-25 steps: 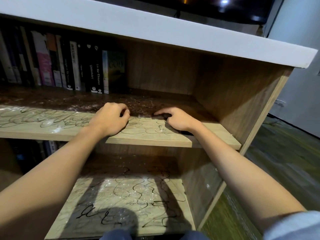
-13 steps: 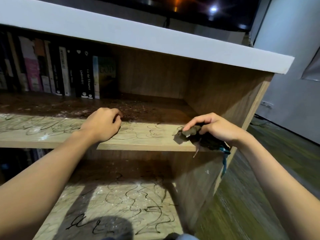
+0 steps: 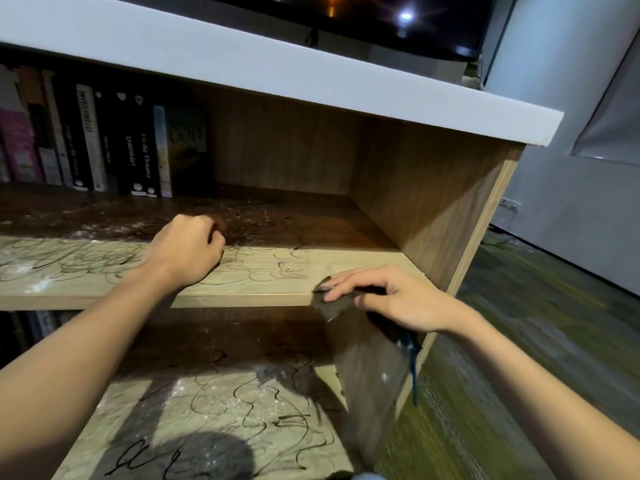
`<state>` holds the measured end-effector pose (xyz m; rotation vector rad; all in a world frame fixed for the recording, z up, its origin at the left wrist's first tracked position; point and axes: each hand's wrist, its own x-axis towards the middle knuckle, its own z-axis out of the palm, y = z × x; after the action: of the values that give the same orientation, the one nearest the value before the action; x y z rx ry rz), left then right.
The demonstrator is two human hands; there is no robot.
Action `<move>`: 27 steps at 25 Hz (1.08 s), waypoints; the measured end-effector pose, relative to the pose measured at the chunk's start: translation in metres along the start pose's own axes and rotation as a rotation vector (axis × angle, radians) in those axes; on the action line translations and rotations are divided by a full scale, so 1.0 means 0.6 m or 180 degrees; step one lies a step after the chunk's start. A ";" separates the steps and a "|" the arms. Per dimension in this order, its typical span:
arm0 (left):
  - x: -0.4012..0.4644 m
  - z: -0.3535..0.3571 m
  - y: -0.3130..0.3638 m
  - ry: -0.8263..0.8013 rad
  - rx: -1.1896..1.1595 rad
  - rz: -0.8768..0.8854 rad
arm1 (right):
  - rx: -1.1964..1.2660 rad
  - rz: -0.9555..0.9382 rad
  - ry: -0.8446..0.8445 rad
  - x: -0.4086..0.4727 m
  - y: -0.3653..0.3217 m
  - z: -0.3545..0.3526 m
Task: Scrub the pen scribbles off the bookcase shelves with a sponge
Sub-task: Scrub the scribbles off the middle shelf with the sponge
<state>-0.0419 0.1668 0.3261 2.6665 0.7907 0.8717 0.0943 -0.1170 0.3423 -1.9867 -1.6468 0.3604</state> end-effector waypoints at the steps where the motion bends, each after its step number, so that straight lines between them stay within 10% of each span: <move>1: 0.000 0.000 -0.001 -0.0016 -0.0010 -0.0005 | -0.0007 0.0153 0.0175 -0.003 0.015 -0.015; 7: -0.003 0.001 -0.005 0.0047 -0.0018 -0.0015 | -0.0966 0.1290 0.0760 0.101 0.072 -0.033; 15: -0.002 0.002 -0.015 0.0031 -0.0133 -0.0011 | -0.0142 0.0429 0.0645 0.026 0.030 -0.009; 21: -0.004 0.001 -0.008 -0.0020 -0.0127 -0.0088 | -0.1614 0.1198 0.0981 0.123 0.085 -0.022; 27: 0.001 0.001 -0.009 -0.0023 -0.0158 -0.0107 | -0.0888 0.0083 0.0551 0.025 0.022 0.013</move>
<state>-0.0434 0.1716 0.3236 2.6044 0.7994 0.8617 0.1048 -0.1024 0.3304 -2.1730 -1.6333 -0.0359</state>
